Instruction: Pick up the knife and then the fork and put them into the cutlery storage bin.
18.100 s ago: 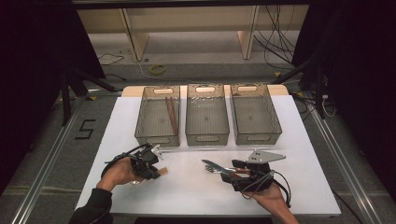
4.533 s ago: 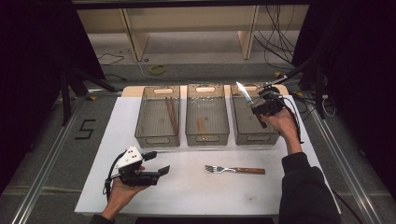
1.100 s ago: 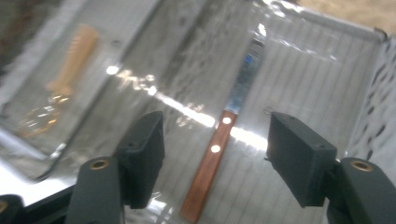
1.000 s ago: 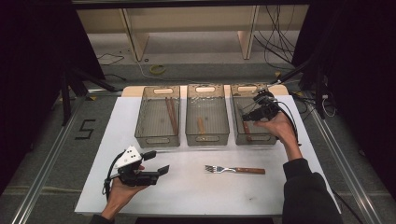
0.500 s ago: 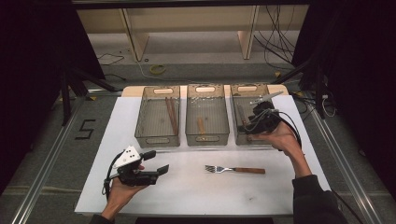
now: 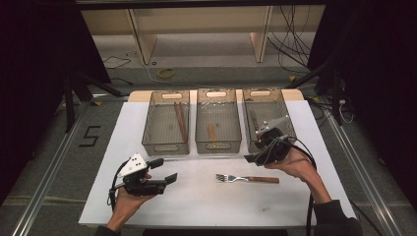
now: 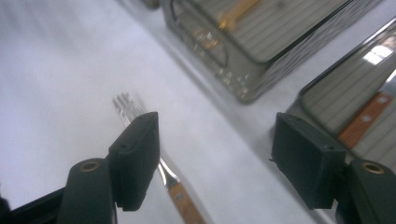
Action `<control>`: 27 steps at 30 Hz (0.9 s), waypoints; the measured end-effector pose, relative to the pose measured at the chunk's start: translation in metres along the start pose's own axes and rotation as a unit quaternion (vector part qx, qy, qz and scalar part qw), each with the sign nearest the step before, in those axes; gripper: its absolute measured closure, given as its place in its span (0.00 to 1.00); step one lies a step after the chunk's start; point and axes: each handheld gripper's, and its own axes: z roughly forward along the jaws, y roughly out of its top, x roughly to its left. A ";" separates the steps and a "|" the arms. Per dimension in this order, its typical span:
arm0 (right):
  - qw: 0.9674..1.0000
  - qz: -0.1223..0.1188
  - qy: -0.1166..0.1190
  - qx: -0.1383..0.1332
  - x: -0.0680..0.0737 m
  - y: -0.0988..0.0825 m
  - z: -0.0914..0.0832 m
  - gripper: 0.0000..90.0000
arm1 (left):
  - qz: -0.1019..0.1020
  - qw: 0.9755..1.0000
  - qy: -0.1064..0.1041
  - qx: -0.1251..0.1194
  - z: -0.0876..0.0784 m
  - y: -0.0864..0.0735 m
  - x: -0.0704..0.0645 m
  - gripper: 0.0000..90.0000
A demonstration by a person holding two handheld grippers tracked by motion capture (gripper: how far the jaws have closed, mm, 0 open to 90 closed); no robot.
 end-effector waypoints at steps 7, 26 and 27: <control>0.999 -0.013 0.009 0.040 0.003 -0.013 0.014 0.38 | 0.000 1.000 0.000 0.001 0.001 0.000 0.000 0.24; 0.991 -0.047 0.022 0.122 0.008 -0.031 0.035 0.48 | 0.004 1.000 0.001 -0.001 0.000 0.000 -0.001 0.24; 0.991 -0.050 0.023 0.124 0.008 -0.032 0.036 0.50 | 0.004 1.000 0.000 0.000 0.000 0.000 -0.002 0.24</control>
